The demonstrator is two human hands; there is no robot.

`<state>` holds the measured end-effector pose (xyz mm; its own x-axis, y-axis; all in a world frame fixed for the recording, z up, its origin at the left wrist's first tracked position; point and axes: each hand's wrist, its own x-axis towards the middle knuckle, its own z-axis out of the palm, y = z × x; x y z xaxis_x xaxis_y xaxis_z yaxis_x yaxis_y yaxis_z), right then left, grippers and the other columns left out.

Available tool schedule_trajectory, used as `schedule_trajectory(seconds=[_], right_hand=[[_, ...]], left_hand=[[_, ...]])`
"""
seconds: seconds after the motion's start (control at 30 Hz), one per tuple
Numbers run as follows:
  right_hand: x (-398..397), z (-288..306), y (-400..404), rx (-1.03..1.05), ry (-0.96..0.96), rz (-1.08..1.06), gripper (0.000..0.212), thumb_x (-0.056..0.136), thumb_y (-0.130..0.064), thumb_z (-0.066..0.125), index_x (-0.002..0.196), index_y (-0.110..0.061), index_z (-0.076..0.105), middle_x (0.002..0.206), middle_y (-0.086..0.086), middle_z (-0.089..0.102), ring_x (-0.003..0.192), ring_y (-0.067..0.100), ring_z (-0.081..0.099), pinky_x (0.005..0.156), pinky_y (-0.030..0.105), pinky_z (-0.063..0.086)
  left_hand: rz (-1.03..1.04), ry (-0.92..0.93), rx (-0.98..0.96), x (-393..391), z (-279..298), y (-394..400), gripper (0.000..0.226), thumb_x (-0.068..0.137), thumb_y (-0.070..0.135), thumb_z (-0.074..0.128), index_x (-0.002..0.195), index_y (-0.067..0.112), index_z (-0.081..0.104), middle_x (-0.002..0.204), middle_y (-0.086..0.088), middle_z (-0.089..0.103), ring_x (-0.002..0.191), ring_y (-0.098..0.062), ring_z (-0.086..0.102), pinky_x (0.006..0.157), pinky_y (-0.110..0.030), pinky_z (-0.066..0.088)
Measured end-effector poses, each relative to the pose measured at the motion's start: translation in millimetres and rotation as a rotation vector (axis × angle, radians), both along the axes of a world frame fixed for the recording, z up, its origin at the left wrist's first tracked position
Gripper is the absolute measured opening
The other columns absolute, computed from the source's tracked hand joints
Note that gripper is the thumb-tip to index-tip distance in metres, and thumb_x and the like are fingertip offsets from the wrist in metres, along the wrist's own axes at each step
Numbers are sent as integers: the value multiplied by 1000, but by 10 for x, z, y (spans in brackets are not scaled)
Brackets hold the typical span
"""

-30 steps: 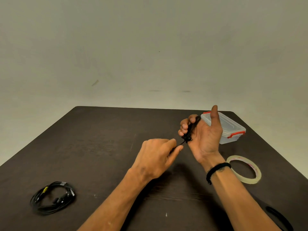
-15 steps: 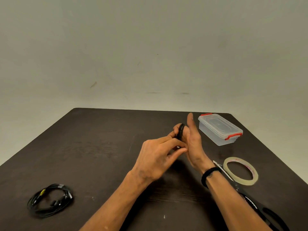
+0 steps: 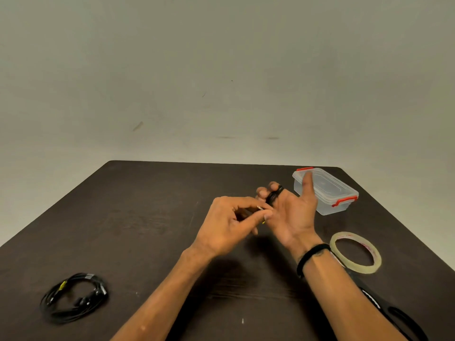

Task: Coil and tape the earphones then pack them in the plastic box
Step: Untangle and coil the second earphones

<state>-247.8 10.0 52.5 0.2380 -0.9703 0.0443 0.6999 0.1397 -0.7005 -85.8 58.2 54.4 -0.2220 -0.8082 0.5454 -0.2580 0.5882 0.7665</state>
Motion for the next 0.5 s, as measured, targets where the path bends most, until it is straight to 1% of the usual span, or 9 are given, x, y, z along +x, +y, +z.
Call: schedule_trajectory(seconds=[0.07,0.1,0.17,0.2,0.27,0.33,0.37,0.43,0.5], right_hand=[[-56,-21,-55,39,-139,-81,76,83,-91,45,85,-15,48,79,10,52,67,25,48,85,46,50],[-86,-23,-68,33,-140,-105,76,83,-91,45,85,-15,47,79,10,52,68,25,48,89,47,50],[-103,-5,-72,-15,-14,-77,77,84,-93,39,83,-16,48,77,11,53,68,25,49,84,47,50],[-73,16,-54,-50,95,-27,79,86,-93,35,81,-16,48,76,12,53,69,26,49,79,45,48],[49,55,17,-121,309,112,85,89,-93,29,81,-12,53,74,15,52,71,30,46,75,45,43],[162,81,88,-196,465,247,96,95,-87,23,92,-2,66,72,16,51,69,30,47,76,44,47],[198,93,121,-224,520,292,97,98,-83,20,97,0,69,71,15,51,65,25,49,76,42,50],[228,122,175,-252,597,335,89,102,-77,21,90,-2,68,70,15,51,61,19,51,74,39,53],[223,143,197,-240,640,351,81,102,-76,25,79,-8,64,68,14,51,58,19,51,72,39,54]], left_hand=[[-83,-35,44,30,15,-15,16,94,27,77,105,17,82,84,-2,79,60,-28,71,63,-46,62],[-97,-48,54,34,15,-21,17,94,28,77,105,17,83,84,-2,79,59,-29,71,62,-45,61],[-72,-22,60,40,10,-31,16,93,27,78,104,17,83,85,0,79,57,-24,69,59,-41,60],[-33,9,54,50,8,-40,15,93,27,78,104,17,83,86,2,79,57,-20,68,58,-39,59],[77,84,33,94,1,-71,14,93,28,78,100,17,83,84,3,79,57,-15,69,58,-34,58],[158,164,34,143,-14,-103,15,94,30,77,96,16,80,71,-2,77,57,-20,73,59,-39,61],[195,179,34,159,-32,-117,16,94,32,77,95,16,78,65,-3,75,55,-22,74,59,-41,62],[271,180,35,177,-80,-155,19,92,35,79,91,16,75,66,-1,74,56,-20,74,61,-39,61],[294,195,58,174,-110,-186,25,89,36,80,89,12,73,76,2,72,62,-16,73,63,-30,58]])
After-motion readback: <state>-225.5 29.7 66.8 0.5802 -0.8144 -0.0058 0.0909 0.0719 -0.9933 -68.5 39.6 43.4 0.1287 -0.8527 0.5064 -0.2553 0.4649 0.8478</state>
